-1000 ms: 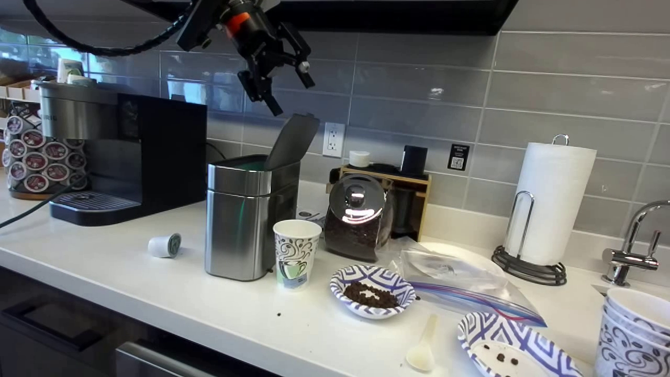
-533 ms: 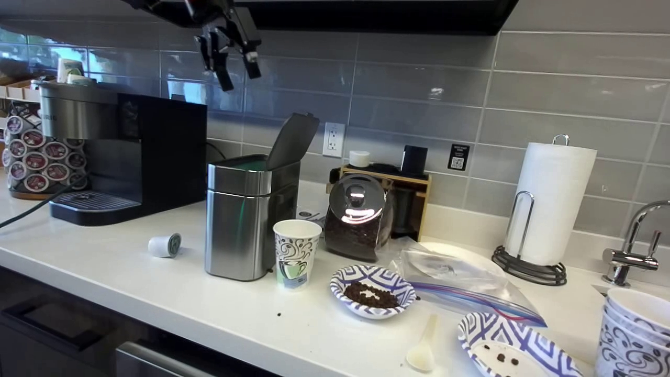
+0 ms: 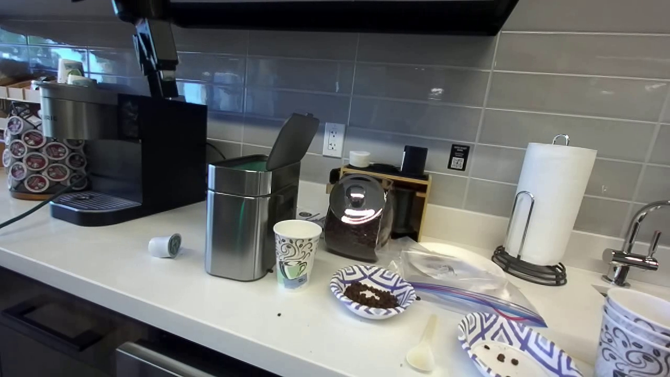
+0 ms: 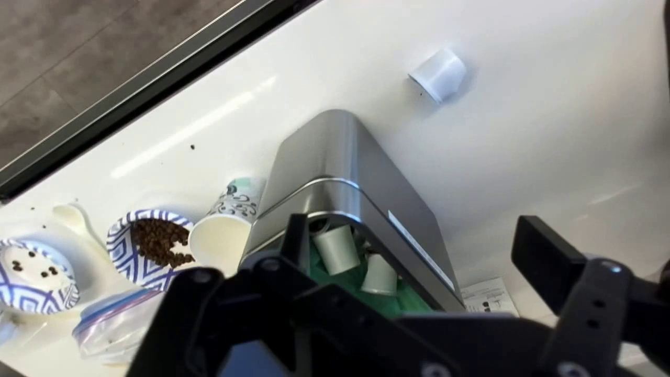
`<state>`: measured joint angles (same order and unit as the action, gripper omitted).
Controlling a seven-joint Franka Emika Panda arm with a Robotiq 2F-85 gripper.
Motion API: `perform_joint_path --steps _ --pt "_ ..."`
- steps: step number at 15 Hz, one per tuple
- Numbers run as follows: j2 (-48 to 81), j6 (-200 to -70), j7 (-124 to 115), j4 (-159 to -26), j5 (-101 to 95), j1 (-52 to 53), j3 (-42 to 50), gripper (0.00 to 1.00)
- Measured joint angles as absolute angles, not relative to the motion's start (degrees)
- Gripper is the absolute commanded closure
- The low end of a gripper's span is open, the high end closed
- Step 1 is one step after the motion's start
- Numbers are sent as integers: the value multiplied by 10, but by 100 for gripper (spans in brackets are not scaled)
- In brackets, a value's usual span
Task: Open the silver bin then place the coffee pod in the bin and close it.
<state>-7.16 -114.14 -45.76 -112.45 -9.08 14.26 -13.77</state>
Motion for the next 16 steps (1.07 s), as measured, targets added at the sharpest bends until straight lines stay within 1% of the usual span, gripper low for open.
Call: perform_joint_path --steps 6,11,16 --pt "-54 -1282 -517 -1239 -100 140 -150 0" --pt "-18 -1392 -534 -1294 -107 140 -151 0" --pt "-10 -1394 -528 -1294 -102 140 -151 0"
